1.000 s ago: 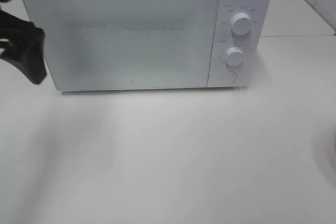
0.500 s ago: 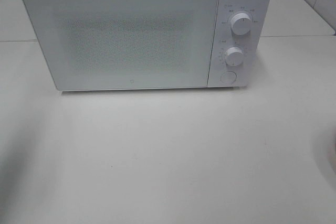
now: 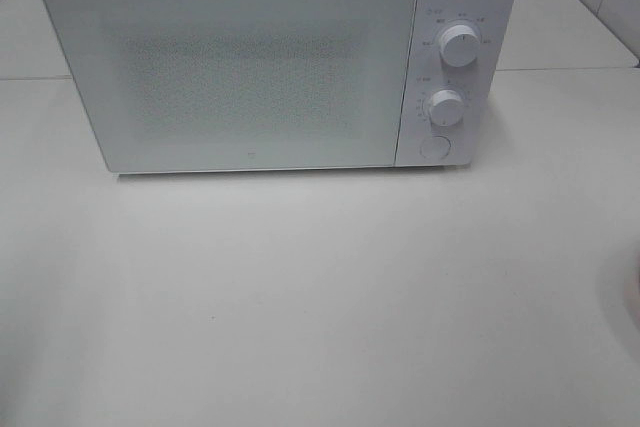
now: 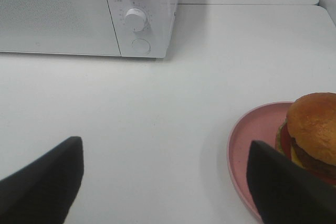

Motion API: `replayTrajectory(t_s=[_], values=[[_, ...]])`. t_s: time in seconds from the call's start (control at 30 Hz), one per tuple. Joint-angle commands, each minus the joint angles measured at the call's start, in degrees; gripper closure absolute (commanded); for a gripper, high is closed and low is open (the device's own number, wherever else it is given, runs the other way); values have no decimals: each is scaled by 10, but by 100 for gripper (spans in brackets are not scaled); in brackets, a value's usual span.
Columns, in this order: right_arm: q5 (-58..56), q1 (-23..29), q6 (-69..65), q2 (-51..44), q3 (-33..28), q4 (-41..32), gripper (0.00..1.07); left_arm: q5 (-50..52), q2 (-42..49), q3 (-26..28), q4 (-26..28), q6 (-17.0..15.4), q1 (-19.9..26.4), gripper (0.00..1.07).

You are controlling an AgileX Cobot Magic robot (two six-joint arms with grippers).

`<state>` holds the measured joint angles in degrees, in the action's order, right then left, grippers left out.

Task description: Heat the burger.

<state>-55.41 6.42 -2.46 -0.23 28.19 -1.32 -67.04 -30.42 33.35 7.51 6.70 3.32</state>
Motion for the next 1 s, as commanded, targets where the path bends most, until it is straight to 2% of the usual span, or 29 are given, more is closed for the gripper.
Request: replayTrajectory(t_s=[0.03,0.2,0.6,0.87,0.9,0.93,0.97,1.0], values=[[5,-4,-3,-17,-1,0,32,18,46,-20,-1,0,1,6],[5,-4,-3,-17,-1,0,32,55,137,-36,-15,-2,1,6],[5,-4,-3,-17,-1,0,32,55,224,-36,-18,-3,1,6],[5,-4,-3,-17,-1,0,32,56,320,-36,-17,-5,1,6],[5,-4,-3,-17,-1,0,32,56,322,-36,-17,-9,1,6],[5,-4,-3,-17,-1,0,32,56,316,-36,-13,-32,1,6],[5,-4,-3,-17,-1,0,32,56,316,-36,-13,-32,1,6],[5,-4,-3,-17,-1,0,32,57,317,-37,-15,-54,1,6]])
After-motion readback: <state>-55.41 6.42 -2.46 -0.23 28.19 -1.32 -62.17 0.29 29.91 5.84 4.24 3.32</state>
